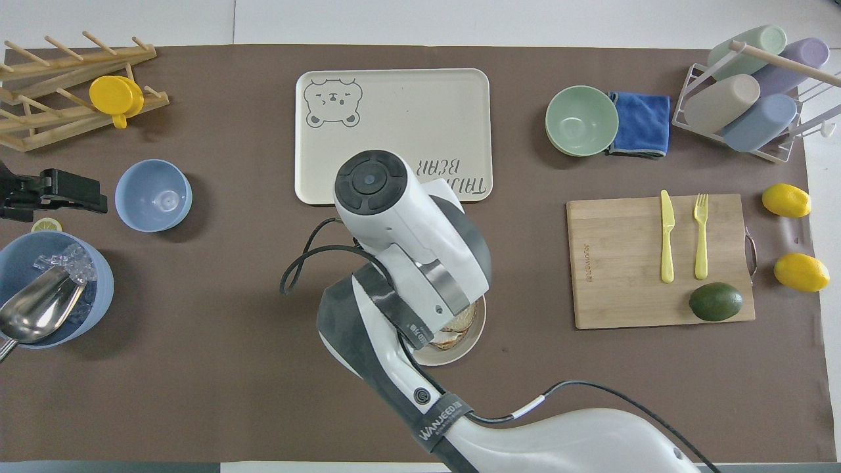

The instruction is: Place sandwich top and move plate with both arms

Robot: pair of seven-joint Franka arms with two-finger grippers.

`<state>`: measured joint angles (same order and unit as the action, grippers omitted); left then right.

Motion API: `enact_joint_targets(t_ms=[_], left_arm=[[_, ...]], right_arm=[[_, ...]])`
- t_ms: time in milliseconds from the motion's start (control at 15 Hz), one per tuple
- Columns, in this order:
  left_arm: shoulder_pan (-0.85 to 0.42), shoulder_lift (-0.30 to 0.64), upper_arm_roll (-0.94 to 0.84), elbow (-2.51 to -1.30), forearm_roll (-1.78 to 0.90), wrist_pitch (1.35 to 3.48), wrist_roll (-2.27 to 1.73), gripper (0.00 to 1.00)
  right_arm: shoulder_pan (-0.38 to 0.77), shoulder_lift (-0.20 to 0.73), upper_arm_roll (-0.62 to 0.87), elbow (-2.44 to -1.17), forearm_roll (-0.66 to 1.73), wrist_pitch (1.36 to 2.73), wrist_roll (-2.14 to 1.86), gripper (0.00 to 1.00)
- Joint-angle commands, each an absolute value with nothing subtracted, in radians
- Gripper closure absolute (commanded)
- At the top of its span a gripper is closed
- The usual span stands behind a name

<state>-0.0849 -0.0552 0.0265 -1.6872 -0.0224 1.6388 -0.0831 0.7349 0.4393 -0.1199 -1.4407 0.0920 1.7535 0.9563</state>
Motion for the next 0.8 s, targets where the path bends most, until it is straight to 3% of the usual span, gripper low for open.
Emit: enact_joint_targets(t_ms=[0,200,733], left_arm=[[-0.081,-0.138,0.014,-1.839,-0.041,1.745,-0.077,0.0],[-0.089,-0.16,0.009,-1.908,-0.112,1.798,-0.08,0.0],[-0.268,-0.158,0.006,-2.112,-0.268,2.025,-0.092,0.0]], right_arm=[[0.643,0.312,-0.112,-1.485,0.11,1.692,0.838,0.0],[0.525,0.236,-0.112,-1.483,0.109,1.593,0.697,0.0],[0.246,0.1,-0.115,-1.486,0.092,1.387,0.278,0.0]])
